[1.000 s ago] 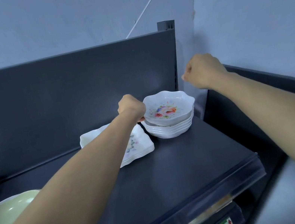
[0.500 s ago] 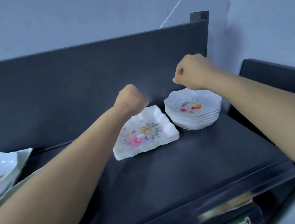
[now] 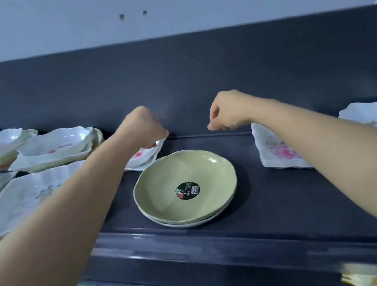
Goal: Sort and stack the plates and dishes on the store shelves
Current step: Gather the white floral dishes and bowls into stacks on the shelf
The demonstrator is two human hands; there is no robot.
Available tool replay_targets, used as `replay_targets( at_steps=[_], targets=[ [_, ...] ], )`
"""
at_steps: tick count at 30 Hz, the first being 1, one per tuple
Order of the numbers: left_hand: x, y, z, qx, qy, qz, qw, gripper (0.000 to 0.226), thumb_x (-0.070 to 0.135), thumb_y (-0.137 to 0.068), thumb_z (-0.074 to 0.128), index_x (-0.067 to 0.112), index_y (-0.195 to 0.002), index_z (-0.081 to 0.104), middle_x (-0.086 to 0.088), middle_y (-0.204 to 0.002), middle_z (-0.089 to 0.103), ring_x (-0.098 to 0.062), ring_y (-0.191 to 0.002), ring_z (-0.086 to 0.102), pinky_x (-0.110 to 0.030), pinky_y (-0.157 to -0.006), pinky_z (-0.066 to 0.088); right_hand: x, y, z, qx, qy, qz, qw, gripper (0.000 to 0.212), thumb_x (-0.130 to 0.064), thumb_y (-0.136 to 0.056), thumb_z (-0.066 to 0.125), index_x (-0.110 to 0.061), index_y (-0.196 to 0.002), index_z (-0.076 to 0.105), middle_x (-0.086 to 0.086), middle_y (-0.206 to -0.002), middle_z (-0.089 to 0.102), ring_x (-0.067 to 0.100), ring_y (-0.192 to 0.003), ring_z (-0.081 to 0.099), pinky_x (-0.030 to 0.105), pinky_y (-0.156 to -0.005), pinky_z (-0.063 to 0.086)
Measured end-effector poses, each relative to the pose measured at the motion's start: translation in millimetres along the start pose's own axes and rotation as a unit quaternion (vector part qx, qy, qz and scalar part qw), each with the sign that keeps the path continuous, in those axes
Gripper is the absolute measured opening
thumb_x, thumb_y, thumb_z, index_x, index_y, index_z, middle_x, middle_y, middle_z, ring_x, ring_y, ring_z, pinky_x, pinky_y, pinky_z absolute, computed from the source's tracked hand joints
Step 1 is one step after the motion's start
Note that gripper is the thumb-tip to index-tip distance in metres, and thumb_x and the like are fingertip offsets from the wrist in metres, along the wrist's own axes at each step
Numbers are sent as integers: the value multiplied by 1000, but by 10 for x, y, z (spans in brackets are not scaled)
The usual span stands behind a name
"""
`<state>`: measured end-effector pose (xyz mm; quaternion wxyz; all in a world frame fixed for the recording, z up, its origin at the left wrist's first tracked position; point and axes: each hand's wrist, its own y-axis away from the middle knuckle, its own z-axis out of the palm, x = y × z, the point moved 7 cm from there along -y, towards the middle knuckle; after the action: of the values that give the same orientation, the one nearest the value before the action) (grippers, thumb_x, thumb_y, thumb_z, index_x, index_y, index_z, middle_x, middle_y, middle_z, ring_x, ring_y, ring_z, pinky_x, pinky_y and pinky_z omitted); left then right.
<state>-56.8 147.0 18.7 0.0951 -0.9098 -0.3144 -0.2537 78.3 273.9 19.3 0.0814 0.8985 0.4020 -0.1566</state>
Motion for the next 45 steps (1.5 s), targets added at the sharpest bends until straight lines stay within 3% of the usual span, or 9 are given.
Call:
replay_targets(
  at_steps=[8, 14, 19, 24, 27, 32, 36, 39, 45],
  targets=[
    [-962, 242, -560, 41, 4, -86, 995, 9, 12, -87, 62, 5, -91, 66, -11, -77, 62, -28, -76, 60, -35, -80, 53, -846, -276, 393, -11, -6, -51, 999, 33, -26, -83, 61, 4, -95, 68, 9, -71, 58, 21, -68, 47, 29, -65, 37],
    [-1531, 422, -838, 68, -9, -132, 989, 13, 12, -87, 63, 2, -94, 66, -14, -89, 64, -28, -78, 59, -35, -83, 53, -1222, -466, 656, -15, 16, -28, 999, 25, -18, -82, 57, -10, -62, 46, 9, -65, 55, 23, -53, 42, 24, -54, 33],
    [-1897, 550, -1072, 135, -64, -164, 975, 25, 11, -81, 65, -5, -100, 66, -17, -89, 66, -35, -91, 68, -37, -78, 52, -1281, -608, 790, 1, 37, 32, 999, 29, -12, -88, 52, -10, -62, 38, 8, -57, 47, 22, -42, 42, 22, -45, 32],
    [-2228, 716, -1241, 175, -94, -188, 962, 6, 5, -81, 63, -1, -83, 62, -10, -75, 56, -32, -79, 53, -34, -65, 41, -1365, -757, 1003, 7, 32, 66, 997, 20, -8, -86, 48, -8, -66, 44, 10, -63, 56, 23, -46, 54, 27, -57, 50],
    [-2361, 749, -1275, 176, -101, -200, 959, 32, 1, -81, 60, 11, -56, 43, -2, -59, 39, -30, -74, 44, -32, -62, 35, -1386, -790, 1087, 5, 35, 88, 996, 18, -5, -85, 47, -7, -67, 47, 10, -63, 56, 22, -45, 54, 25, -51, 48],
    [-2415, 778, -1283, 159, -126, -198, 959, 43, 0, -83, 58, 18, -50, 36, 0, -57, 36, -28, -75, 43, -31, -64, 33, -1343, -811, 1126, 19, 28, 123, 992, 14, -2, -84, 47, -5, -70, 50, 9, -65, 52, 21, -49, 52, 24, -47, 42],
    [-2442, 798, -1216, 123, -133, -209, 961, 6, 8, -84, 63, 4, -85, 58, -3, -69, 48, -34, -85, 51, -31, -67, 37, -1243, -851, 1137, 2, -20, 167, 986, 11, 1, -86, 47, 1, -75, 50, 12, -65, 51, 19, -39, 50, 25, -42, 42],
    [-2467, 810, -1178, 106, -154, -228, 956, 24, 9, -85, 62, -4, -105, 58, -19, -105, 63, -36, -103, 59, -33, -68, 40, -1136, -883, 1137, 10, -60, 197, 979, 9, 4, -85, 47, 1, -93, 51, 13, -62, 52, 16, -27, 46, 19, -36, 41],
    [-2504, 824, -1180, 106, -151, -251, 950, 16, 6, -89, 54, -2, -75, 51, -22, -106, 61, -37, -98, 59, -36, -69, 45, -1116, -865, 1049, 56, -142, 195, 969, 10, 4, -86, 44, 0, -95, 48, 13, -64, 46, 22, -47, 52, 30, -60, 50]
  ],
)
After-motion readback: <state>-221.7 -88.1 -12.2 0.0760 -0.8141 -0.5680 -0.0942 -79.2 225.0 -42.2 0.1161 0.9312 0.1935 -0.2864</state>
